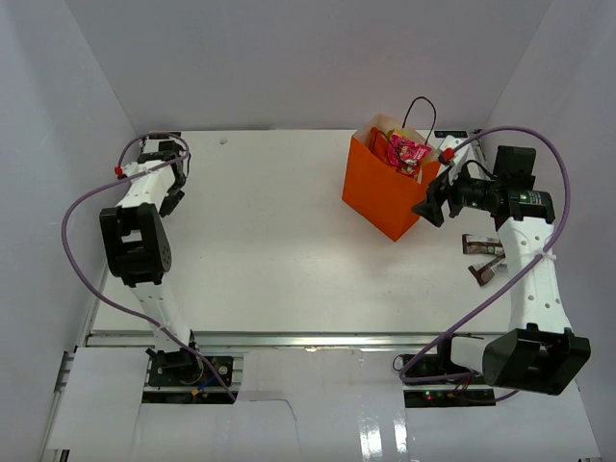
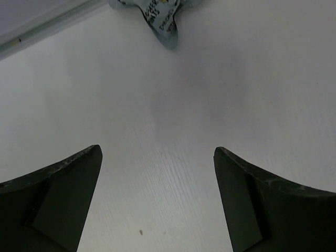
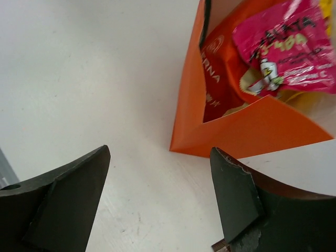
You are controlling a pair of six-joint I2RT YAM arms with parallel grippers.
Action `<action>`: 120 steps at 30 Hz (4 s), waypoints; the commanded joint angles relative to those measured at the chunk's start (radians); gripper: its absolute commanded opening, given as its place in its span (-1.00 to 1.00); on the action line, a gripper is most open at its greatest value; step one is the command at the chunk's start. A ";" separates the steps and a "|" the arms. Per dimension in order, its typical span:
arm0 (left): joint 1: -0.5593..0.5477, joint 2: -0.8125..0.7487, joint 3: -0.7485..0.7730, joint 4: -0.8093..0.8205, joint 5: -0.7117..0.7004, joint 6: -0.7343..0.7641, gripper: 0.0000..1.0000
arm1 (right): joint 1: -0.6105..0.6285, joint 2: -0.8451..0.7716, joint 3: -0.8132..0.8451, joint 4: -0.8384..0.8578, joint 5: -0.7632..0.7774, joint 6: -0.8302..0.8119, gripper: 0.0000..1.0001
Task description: Place the snacks into the paper bag
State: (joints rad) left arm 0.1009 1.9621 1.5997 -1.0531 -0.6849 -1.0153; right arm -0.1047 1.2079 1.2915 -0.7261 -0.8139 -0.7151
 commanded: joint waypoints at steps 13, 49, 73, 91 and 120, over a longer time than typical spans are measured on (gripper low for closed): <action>0.124 0.251 0.327 0.042 -0.167 0.328 0.96 | -0.003 -0.044 -0.095 -0.151 -0.002 -0.064 0.66; 0.273 0.201 0.043 0.479 0.286 0.764 0.95 | -0.004 -0.004 -0.074 -0.124 0.016 -0.001 0.66; 0.231 -0.136 -0.427 0.752 1.151 0.664 -0.45 | -0.003 -0.071 -0.023 -0.090 -0.070 0.000 0.66; -0.279 -0.342 -0.701 1.214 1.792 0.342 -0.74 | 0.526 -0.108 -0.109 -0.076 0.066 -0.224 0.64; -0.477 -0.491 -0.787 1.271 2.010 0.304 -0.55 | 0.885 0.220 -0.055 0.330 0.111 -0.277 0.78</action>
State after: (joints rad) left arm -0.3702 1.4914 0.8120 0.1959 1.2922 -0.7197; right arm 0.7689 1.4223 1.1835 -0.4210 -0.6575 -1.0069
